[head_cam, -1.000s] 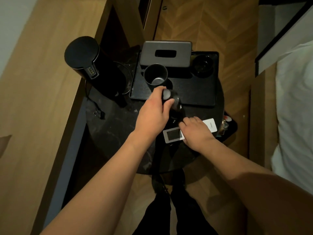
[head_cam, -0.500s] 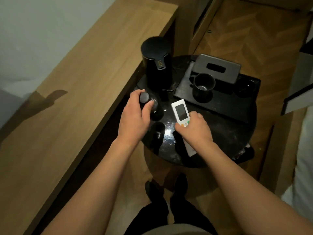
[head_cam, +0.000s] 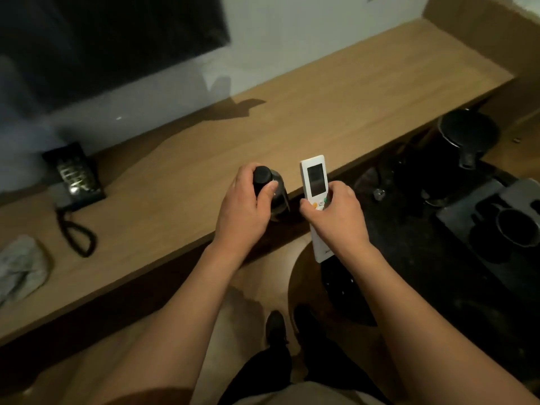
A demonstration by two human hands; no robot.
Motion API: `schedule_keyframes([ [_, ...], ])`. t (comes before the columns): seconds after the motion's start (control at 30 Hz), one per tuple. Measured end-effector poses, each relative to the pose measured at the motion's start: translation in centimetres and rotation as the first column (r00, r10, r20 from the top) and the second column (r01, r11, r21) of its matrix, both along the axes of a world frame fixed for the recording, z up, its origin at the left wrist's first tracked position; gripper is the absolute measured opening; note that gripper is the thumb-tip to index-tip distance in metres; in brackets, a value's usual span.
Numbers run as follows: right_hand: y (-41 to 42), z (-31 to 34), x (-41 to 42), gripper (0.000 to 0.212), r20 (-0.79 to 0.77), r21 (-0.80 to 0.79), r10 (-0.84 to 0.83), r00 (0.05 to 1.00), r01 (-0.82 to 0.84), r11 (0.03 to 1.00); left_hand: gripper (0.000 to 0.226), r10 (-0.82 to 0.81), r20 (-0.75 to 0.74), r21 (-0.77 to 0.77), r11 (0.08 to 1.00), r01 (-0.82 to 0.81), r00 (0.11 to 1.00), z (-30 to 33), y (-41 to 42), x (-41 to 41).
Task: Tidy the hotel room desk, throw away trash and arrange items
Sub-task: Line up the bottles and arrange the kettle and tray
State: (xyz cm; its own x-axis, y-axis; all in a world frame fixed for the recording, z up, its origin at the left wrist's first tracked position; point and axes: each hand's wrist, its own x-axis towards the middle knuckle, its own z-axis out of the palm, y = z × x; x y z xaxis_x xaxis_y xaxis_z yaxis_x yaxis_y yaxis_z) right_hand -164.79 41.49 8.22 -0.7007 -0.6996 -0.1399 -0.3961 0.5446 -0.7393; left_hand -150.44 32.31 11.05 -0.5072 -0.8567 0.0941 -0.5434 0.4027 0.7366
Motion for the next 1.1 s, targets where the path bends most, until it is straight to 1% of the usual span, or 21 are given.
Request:
schedule_keyframes([
  [0.13, -3.6, 0.6, 3.5, 0.049, 0.016, -0.024, 0.21, 0.978, -0.21, 0.977, 0.035, 0.22, 0.007, 0.012, 0.976, -0.22, 0.976, 0.5, -0.4, 4.9],
  [0.23, -5.6, 1.0, 6.7, 0.044, 0.011, -0.036, 0.399, 0.917, -0.398, 0.917, 0.039, 0.408, -0.009, 0.017, 0.913, -0.407, 0.913, 1.2, 0.4, 8.9],
  [0.33, -7.3, 1.4, 10.6, 0.039, -0.011, -0.04, 0.556, 0.831, -0.556, 0.83, 0.04, 0.569, -0.01, 0.006, 0.822, -0.569, 0.822, 1.5, 1.7, 13.2],
  [0.43, -8.1, 2.1, 15.7, 0.043, -0.014, -0.047, 0.687, 0.727, -0.687, 0.725, 0.042, 0.711, -0.002, -0.02, 0.703, -0.711, 0.703, 2.1, 3.7, 18.1],
  [0.5, -8.2, 2.4, 19.5, 0.044, -0.02, -0.048, 0.767, 0.642, -0.767, 0.64, 0.04, 0.782, -0.03, -0.012, 0.623, -0.782, 0.623, 2.6, 5.4, 21.6],
  [0.6, -7.8, 2.6, 25.6, 0.042, -0.024, -0.055, 0.865, 0.502, -0.864, 0.5, 0.031, 0.863, -0.083, 0.012, 0.501, -0.865, 0.498, 3.2, 8.5, 26.9],
  [0.67, -7.0, 2.7, 30.0, 0.044, -0.034, -0.051, 0.915, 0.403, -0.915, 0.401, 0.03, 0.91, -0.096, 0.021, 0.407, -0.913, 0.404, 3.4, 11.0, 30.5],
  [0.77, -5.0, 3.0, 36.8, 0.046, -0.032, -0.063, 0.959, 0.282, -0.958, 0.28, 0.03, 0.951, -0.124, 0.022, 0.287, -0.958, 0.282, 3.5, 15.0, 35.7],
  [0.87, -2.4, 3.3, 43.1, 0.047, -0.013, -0.076, 0.983, 0.181, -0.981, 0.179, 0.023, 0.971, -0.139, -0.015, 0.193, -0.981, 0.194, 3.5, 18.8, 40.6],
  [0.97, -0.2, 3.6, 48.4, 0.051, 0.001, -0.095, 0.996, 0.087, -0.992, 0.087, 0.023, 0.984, -0.135, -0.019, 0.112, -0.994, 0.113, 3.5, 21.9, 45.0],
  [1.1, 1.2, 3.7, 54.0, 0.058, 0.008, -0.105, 1.0, 0.001, -0.994, 0.002, 0.024, 0.991, -0.136, -0.014, 0.008, -1.0, 0.01, 3.4, 24.7, 49.8],
])
